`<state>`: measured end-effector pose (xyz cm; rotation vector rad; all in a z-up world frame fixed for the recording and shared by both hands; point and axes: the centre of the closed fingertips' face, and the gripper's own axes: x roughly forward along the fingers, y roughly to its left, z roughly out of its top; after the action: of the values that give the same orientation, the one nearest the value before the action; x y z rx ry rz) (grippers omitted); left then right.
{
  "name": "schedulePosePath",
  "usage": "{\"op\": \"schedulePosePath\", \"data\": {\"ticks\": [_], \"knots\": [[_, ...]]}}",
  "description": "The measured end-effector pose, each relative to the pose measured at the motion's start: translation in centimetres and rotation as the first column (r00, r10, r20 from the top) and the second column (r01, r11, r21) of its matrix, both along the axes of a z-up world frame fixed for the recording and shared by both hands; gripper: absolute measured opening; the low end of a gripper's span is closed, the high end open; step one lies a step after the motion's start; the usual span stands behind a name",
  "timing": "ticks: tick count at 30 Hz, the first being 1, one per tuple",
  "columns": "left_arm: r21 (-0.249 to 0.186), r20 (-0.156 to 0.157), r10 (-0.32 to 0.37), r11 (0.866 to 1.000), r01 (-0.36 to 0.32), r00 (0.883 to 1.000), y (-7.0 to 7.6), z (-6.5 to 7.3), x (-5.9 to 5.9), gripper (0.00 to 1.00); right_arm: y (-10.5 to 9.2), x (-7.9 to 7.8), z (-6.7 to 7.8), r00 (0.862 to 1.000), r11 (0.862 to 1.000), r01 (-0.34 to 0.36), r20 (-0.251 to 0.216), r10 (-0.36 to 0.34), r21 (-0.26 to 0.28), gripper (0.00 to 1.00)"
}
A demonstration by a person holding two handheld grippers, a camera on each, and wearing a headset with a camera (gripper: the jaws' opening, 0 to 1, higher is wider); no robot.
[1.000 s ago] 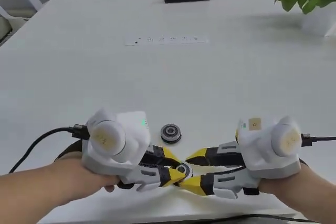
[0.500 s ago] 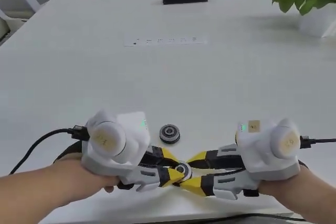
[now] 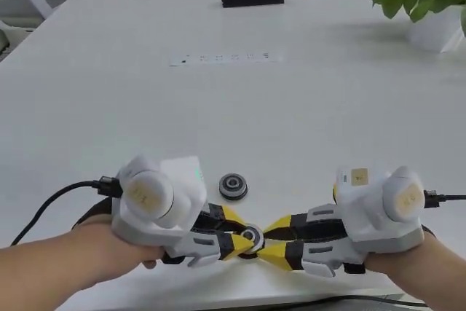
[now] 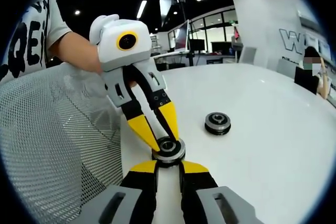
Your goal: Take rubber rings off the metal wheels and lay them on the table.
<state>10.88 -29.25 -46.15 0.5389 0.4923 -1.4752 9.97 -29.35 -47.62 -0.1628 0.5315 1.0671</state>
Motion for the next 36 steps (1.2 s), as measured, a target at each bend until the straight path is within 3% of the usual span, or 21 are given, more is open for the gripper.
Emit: {"op": "schedulePosePath", "data": {"ticks": [17,24,32,36], "knots": [[-0.003,0.002,-0.003,1.0,0.003,1.0,0.0,0.0,0.0,0.07,-0.3,-0.3,-0.2,0.999,1.0,0.026,-0.031,-0.026,0.004,0.01],[-0.002,0.005,-0.008,1.0,0.008,1.0,0.0,0.0,0.0,0.07,-0.5,-0.1,-0.2,0.993,0.996,0.08,-0.091,-0.076,0.045,0.0],[-0.002,0.008,-0.011,1.0,0.011,1.0,0.0,0.0,0.0,0.07,-0.9,-0.1,0.2,0.976,0.98,0.16,-0.17,-0.139,0.121,0.0],[-0.002,0.011,-0.011,1.0,0.011,1.0,0.0,0.0,0.0,0.07,-1.1,0.0,0.3,0.952,0.952,0.237,-0.243,-0.187,0.192,0.0]]}}
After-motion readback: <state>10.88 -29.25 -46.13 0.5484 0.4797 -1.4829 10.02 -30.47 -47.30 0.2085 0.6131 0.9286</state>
